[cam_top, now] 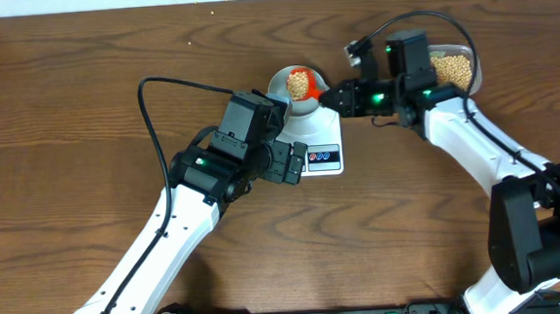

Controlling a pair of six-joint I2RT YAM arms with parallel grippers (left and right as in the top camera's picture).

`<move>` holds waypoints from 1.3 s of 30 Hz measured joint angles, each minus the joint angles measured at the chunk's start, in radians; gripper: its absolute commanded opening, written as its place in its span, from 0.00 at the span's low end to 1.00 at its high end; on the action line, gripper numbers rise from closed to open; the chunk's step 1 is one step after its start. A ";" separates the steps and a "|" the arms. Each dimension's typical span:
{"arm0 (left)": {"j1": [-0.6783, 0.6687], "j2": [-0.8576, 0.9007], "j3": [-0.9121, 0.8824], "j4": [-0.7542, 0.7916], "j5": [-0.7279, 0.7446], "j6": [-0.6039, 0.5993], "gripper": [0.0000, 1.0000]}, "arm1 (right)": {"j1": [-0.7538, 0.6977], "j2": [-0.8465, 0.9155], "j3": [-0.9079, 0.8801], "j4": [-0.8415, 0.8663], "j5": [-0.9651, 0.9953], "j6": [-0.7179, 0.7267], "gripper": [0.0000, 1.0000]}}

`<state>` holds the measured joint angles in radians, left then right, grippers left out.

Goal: Scoop item into bowl and weigh 50g on scale
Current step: 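Tip the red scoop to pour chickpeas into the white bowl, then keep tilting the scoop over the bowl to pour more chickpeas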

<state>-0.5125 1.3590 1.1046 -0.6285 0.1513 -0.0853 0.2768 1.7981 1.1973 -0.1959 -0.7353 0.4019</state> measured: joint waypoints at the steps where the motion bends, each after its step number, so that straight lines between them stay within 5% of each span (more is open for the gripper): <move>1: 0.000 0.000 0.000 0.000 0.000 0.000 0.97 | 0.011 0.000 0.000 0.000 0.019 0.000 0.01; 39: 0.000 0.000 0.000 0.000 0.000 0.000 0.97 | 0.129 -0.134 0.000 -0.075 0.394 -0.122 0.02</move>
<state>-0.5125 1.3594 1.1046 -0.6285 0.1513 -0.0853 0.4053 1.6646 1.1973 -0.2707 -0.3416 0.2798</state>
